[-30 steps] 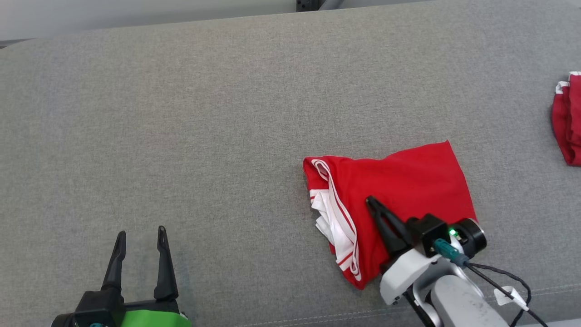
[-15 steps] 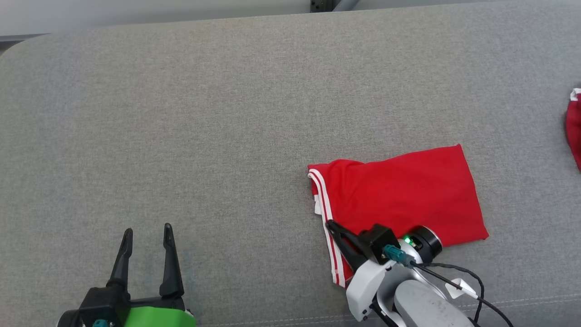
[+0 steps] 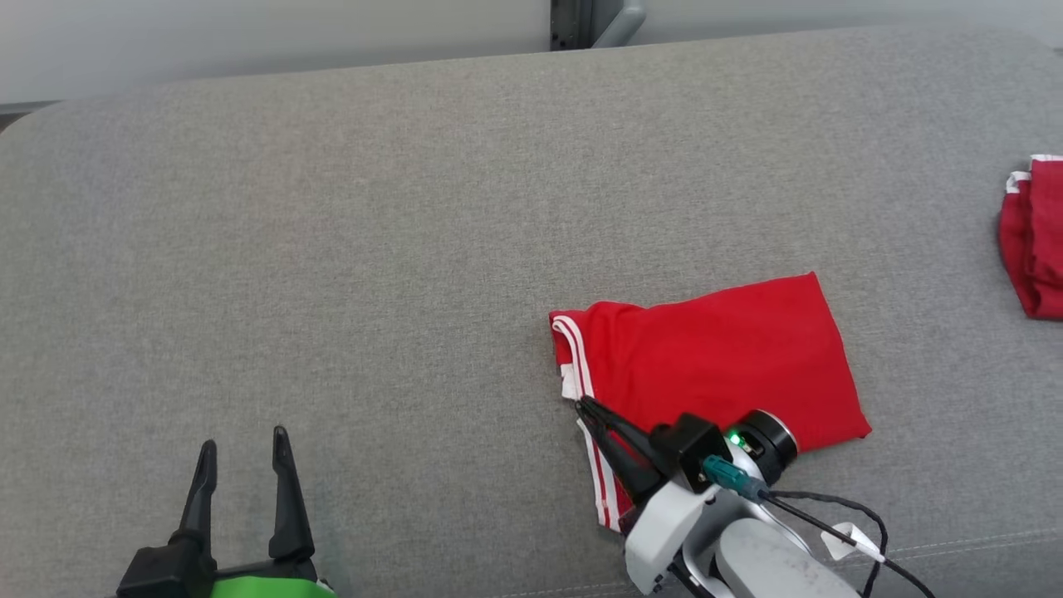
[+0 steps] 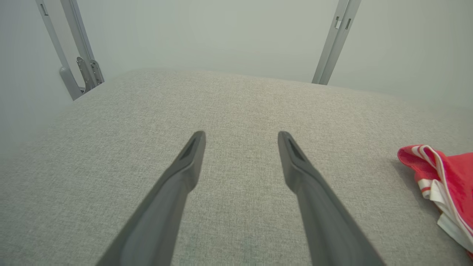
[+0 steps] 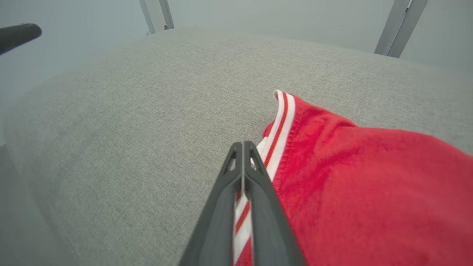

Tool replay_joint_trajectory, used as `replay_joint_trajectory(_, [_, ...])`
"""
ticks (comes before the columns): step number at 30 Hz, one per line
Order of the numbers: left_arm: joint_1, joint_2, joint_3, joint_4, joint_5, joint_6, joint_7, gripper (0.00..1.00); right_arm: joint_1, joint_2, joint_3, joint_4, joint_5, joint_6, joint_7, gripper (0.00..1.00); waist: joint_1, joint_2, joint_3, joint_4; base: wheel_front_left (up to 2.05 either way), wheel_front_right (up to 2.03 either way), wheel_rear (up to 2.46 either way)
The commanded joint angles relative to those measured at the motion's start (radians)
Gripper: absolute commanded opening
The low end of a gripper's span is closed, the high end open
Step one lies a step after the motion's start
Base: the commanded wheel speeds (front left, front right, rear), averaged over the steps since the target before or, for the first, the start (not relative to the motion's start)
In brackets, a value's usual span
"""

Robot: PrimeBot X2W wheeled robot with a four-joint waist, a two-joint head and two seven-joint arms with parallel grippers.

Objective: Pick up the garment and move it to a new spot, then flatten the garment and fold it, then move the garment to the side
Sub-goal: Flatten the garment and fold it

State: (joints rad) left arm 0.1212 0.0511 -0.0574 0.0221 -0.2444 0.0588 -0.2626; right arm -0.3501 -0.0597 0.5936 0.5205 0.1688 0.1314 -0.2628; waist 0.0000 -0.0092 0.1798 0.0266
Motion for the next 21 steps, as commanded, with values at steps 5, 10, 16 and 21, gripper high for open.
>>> replay_joint_trajectory(5, [0.043, 0.0, 0.05, 0.016, 0.006, -0.008, -0.002, 1.0, 0.087, -0.07, -0.09, -0.137, 0.001, -0.002, -0.003, 1.0, 0.0, 0.0092, -0.088, -0.074, 0.0, 0.0, 0.0])
replay_joint_trajectory(10, [0.063, 0.0, 0.084, 0.042, 0.012, -0.027, -0.002, 1.0, 0.158, -0.116, -0.233, -0.25, -0.017, -0.001, -0.003, 1.0, 0.0, 0.0092, -0.129, -0.106, 0.0, 0.0, 0.0])
replay_joint_trajectory(16, [0.095, 0.0, 0.108, 0.08, 0.039, -0.051, -0.002, 1.0, 0.241, -0.158, -0.36, -0.313, -0.004, -0.001, -0.003, 1.0, 0.0, 0.0092, -0.169, -0.128, 0.0, 0.0, 0.0])
replay_joint_trajectory(21, [0.105, 0.0, 0.11, 0.109, 0.051, -0.065, -0.002, 1.0, 0.299, -0.164, -0.496, -0.326, 0.008, -0.001, -0.003, 1.0, 0.0, 0.0092, -0.186, -0.133, 0.0, 0.0, 0.0])
